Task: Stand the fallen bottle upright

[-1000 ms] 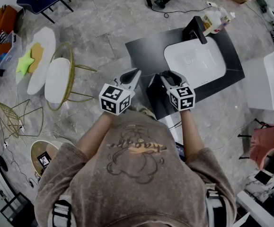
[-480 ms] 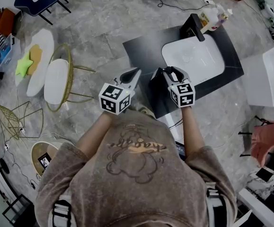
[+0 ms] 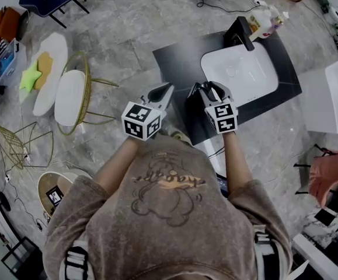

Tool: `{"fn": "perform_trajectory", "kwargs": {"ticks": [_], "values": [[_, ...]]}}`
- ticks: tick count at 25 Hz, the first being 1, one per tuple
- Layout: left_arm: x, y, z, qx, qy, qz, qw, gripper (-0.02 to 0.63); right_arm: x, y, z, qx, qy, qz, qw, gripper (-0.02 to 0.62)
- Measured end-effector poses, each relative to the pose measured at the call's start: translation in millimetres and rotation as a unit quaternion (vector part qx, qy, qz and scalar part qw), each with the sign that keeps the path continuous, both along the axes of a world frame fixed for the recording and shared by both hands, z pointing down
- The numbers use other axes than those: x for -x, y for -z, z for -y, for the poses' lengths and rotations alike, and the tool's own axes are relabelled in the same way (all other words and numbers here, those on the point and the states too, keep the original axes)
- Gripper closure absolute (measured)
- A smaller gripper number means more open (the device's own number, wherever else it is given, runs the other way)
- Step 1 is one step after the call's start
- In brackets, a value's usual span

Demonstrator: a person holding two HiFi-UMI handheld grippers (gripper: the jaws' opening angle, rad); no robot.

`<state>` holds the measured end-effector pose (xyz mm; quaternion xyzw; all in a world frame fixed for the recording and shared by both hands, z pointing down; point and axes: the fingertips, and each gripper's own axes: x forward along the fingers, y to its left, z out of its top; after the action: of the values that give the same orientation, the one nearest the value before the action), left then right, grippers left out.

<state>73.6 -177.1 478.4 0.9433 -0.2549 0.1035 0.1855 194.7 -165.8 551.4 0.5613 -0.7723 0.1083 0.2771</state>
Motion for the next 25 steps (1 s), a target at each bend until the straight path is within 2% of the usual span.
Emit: {"fn": "perform_trajectory", "kwargs": {"ticks": [5,25], "values": [[0,0,-2,0.0,-0.001,0.002,1.0,0.588,6,-1,-2,0.003,0.004,0.001,1.0,0.431],[0,-3,-13,0.008,-0.014,-0.001,0.9999,0.588,21,-13,-20,0.019,-0.042,0.108,0.993,0.425]]}}
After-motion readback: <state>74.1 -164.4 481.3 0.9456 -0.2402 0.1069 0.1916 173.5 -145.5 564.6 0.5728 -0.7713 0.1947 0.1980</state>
